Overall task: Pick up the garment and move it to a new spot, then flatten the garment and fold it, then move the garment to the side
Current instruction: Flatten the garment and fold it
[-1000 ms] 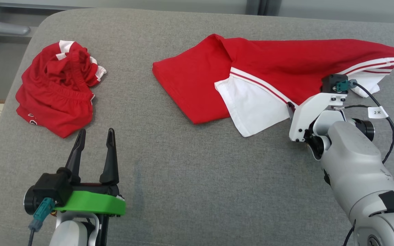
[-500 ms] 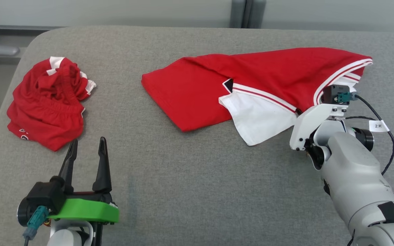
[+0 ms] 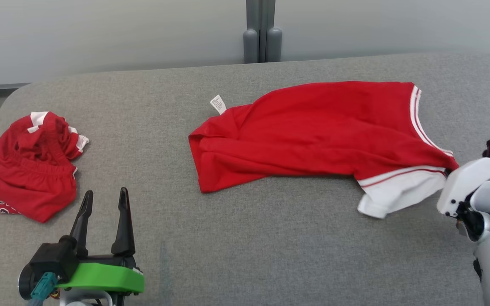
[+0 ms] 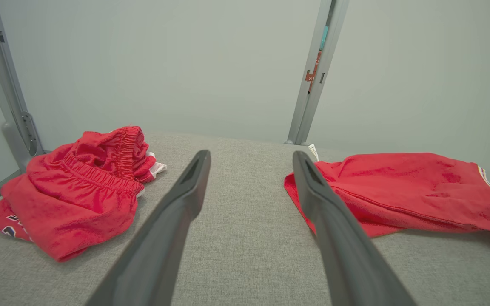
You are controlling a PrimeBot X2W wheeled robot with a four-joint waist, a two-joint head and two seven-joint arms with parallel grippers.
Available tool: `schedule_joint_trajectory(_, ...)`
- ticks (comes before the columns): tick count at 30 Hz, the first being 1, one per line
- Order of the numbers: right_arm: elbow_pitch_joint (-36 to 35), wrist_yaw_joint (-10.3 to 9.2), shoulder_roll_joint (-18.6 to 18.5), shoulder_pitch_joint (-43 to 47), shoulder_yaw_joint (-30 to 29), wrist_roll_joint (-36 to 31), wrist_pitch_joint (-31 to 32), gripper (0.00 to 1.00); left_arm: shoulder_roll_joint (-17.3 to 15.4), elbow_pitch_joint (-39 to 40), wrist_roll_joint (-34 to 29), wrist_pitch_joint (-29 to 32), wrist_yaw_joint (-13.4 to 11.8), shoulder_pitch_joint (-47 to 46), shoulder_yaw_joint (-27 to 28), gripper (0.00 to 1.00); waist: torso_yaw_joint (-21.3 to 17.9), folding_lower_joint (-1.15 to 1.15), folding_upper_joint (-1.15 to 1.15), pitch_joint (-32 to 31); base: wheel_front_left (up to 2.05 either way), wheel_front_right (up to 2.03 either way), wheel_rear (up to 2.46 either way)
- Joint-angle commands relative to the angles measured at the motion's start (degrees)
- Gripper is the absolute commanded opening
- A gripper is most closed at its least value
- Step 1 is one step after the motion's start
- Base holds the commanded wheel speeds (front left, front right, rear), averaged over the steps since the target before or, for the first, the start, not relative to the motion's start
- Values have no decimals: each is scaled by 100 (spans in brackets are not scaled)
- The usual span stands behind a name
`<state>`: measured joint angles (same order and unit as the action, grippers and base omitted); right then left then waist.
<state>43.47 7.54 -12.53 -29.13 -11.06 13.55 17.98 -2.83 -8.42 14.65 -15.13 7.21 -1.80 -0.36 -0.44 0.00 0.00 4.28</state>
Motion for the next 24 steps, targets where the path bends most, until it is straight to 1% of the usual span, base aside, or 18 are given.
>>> schedule_joint_trajectory(1, -353, -10, 10, 212, -104, 39, 183, 0, -15, 6, -3, -3, -19, 38, 10, 100, -54, 0, 0, -57, 0, 0, 0)
schedule_joint_trajectory(5, -2133, -10, 207, 1124, -673, -10, 1152, 0, -15, 21, -10, -3, -13, 16, 12, 100, -22, 0, 0, -39, 0, 0, 0)
schedule_joint_trajectory(8, -3417, -9, 479, 1632, -1000, -99, 1845, 0, -15, 25, -10, -3, -7, -36, 16, 100, 31, 0, 0, 16, 0, 0, 0)
schedule_joint_trajectory(10, -4071, -10, 572, 1867, -1082, -220, 2217, 0, -15, 27, -9, -3, -2, -74, 34, 100, 60, 0, 0, 56, 0, 0, 0)
schedule_joint_trajectory(12, -4461, -10, 657, 1966, -1037, -269, 2479, 0, -15, 38, -7, -3, 2, -116, 52, 100, 77, 0, 0, 114, 0, 0, 0)
schedule_joint_trajectory(14, -4581, -9, 676, 1977, -966, -416, 2619, 0, -15, 49, 3, -3, 5, -168, 54, 100, 105, 0, 0, 179, 0, 0, 0)
schedule_joint_trajectory(16, -4508, -9, 628, 1840, -920, -601, 2537, 0, -14, 41, 14, -3, 8, -218, 38, 100, 145, 0, 0, 237, 0, 0, 0)
schedule_joint_trajectory(20, -3863, -9, 505, 1538, -886, -1032, 2106, 0, -14, 9, 30, -3, 13, -333, -34, 100, 262, 0, 0, 321, 0, 0, 0)
schedule_joint_trajectory(21, -3706, -9, 513, 1455, -909, -1122, 1953, 22, -14, 6, 35, -3, 12, -347, -54, 100, 291, 0, 0, 331, 0, 0, 0)
schedule_joint_trajectory(22, -3589, -9, 534, 1356, -961, -1199, 1752, 88, -14, 5, 39, -3, 12, -361, -78, 100, 324, 0, 0, 340, 0, 0, 0)
schedule_joint_trajectory(23, -3451, -9, 571, 1244, -1018, -1283, 1485, 100, -14, 3, 44, -3, 13, -373, -98, 100, 364, 0, 0, 349, 0, 0, 0)
schedule_joint_trajectory(24, -3297, -9, 597, 1186, -1057, -1349, 1249, 100, -15, -6, 54, -3, 14, -385, -118, 100, 410, 0, 0, 356, 0, 0, 0)
